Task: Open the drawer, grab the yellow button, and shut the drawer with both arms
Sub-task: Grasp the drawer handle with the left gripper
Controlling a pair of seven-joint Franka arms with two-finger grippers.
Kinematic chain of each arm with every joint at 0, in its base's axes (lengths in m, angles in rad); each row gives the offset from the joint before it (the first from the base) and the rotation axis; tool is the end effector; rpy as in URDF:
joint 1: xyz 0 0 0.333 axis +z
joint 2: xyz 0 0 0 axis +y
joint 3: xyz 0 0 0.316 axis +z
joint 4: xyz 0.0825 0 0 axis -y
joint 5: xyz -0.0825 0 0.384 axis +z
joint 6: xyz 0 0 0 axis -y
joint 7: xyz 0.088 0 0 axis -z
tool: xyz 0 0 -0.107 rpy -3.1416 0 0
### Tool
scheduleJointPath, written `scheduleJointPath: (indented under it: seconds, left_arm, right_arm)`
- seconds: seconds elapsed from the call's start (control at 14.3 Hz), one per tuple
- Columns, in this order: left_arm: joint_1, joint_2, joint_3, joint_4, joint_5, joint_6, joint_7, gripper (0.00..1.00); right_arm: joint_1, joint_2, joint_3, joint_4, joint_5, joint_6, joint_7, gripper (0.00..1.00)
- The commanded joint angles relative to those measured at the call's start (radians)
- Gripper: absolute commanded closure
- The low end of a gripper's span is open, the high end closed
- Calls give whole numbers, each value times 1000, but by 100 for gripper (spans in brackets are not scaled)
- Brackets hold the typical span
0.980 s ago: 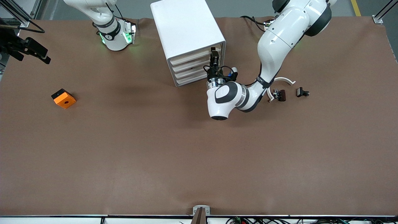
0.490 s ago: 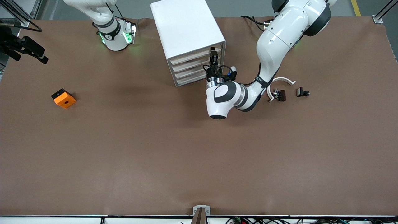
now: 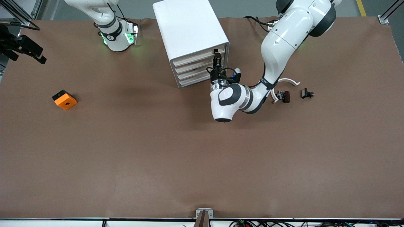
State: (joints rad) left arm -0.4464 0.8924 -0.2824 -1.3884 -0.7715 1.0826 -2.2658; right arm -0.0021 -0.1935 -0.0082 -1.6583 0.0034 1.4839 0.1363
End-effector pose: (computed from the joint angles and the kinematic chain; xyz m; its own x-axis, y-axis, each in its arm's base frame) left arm 0.4173 -0.4519 0.2232 -0.0690 0.9961 -0.0544 0.0552 -0.0506 -0.9972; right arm 0.4833 -0.0051 0.6763 0.9892 -0.1457 0.0182 -0.1455 -0.9893 -0.0075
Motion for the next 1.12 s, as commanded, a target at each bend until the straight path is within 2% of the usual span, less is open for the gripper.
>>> scheduleJointPath:
  seconds: [0.0, 0.7, 1.05]
  left_arm:
    - [-2, 22, 29, 25, 0, 23, 17, 88]
    - [20, 11, 29, 28, -12, 25, 15, 87]
    - [66, 7, 29, 74, -35, 45, 14, 86]
  right_arm:
    - [-10, 46, 1, 29, 1, 4, -12, 0]
    - [-9, 80, 2, 41, -2, 18, -12, 0]
    - [-6, 72, 2, 49, 12, 7, -9, 0]
